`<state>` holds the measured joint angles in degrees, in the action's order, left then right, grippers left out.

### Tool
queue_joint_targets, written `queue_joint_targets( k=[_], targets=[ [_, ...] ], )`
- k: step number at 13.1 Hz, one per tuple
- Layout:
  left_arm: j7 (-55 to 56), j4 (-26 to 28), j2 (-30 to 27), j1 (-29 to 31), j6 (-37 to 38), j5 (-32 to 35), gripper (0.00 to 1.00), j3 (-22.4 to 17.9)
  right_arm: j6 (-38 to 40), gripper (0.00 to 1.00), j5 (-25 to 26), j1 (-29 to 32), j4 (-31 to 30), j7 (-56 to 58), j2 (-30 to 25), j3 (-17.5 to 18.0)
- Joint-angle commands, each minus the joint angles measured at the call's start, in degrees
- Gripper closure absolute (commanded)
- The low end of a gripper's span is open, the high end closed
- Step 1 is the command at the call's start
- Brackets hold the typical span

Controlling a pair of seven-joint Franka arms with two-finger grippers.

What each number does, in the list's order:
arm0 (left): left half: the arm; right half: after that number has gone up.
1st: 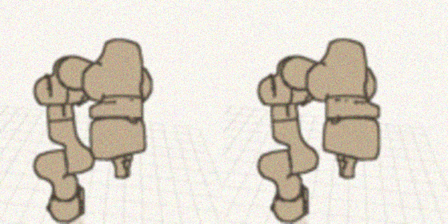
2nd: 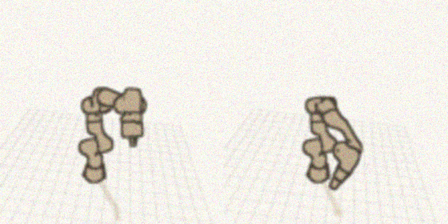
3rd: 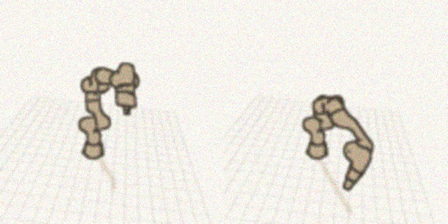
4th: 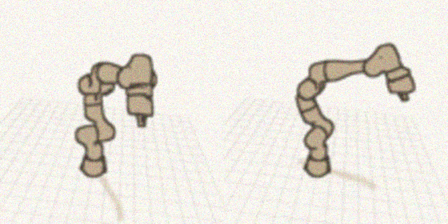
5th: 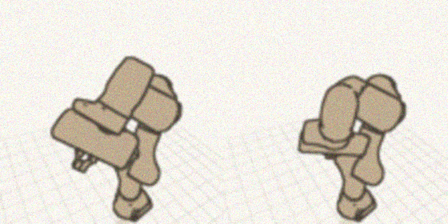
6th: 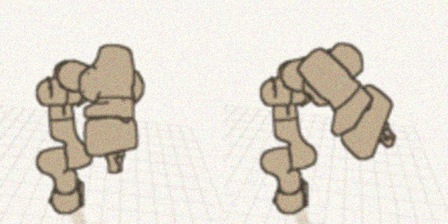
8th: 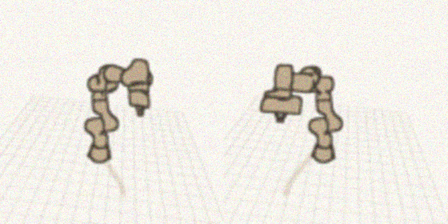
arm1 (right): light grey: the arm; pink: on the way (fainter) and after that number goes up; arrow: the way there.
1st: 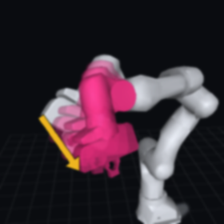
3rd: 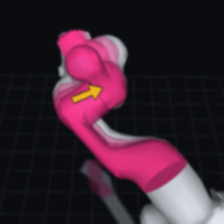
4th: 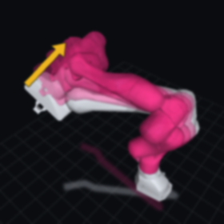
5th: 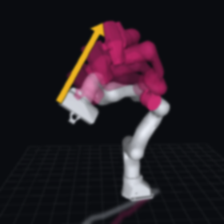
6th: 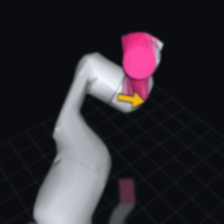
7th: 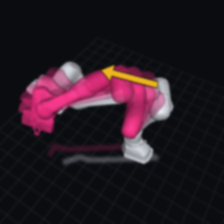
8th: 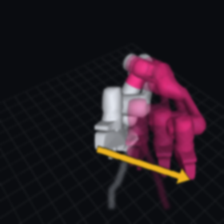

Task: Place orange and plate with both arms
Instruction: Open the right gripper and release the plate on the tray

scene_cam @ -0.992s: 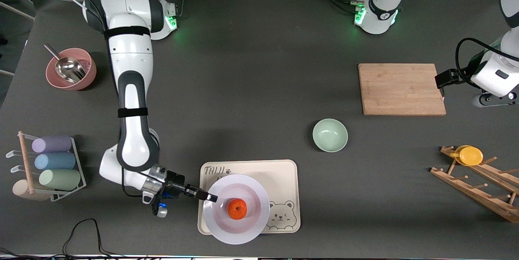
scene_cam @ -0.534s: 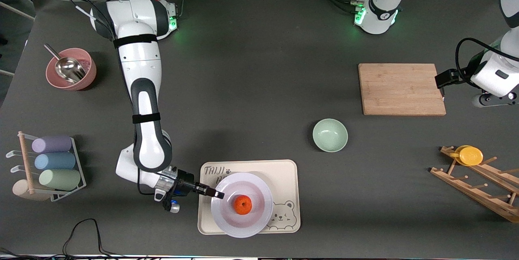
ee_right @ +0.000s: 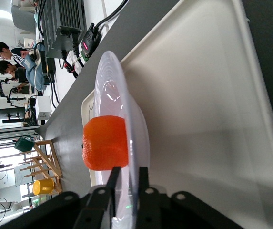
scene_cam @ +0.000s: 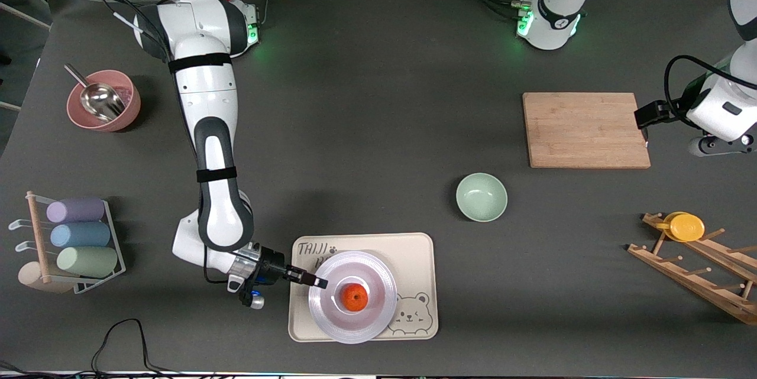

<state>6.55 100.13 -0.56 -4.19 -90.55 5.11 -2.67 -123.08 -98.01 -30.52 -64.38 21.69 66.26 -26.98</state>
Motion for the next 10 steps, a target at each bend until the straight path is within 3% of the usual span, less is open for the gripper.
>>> queue_joint_targets(
  k=[1,2,5,10],
  targets=[
    [-0.6,0.3,-0.2,-0.8,0.4,0.7,0.0,-0.6,-0.8,0.0,1.0,0.0,1.5,0.2,0.3,0.6],
    [-0.6,0.3,-0.2,-0.8,0.5,0.7,0.0,-0.6,-0.8,0.0,1.4,-0.3,1.5,-0.2,-0.1,0.4],
    [-0.6,0.3,-0.3,-0.8,0.4,0.7,0.0,-0.6,-1.2,0.0,10.0,-0.3,1.5,-1.6,-1.6,0.2],
    [-0.6,0.3,-0.2,-0.8,0.5,0.7,0.0,-0.6,-2.7,0.0,28.6,-0.2,1.6,-9.0,-6.5,0.1]
  ],
)
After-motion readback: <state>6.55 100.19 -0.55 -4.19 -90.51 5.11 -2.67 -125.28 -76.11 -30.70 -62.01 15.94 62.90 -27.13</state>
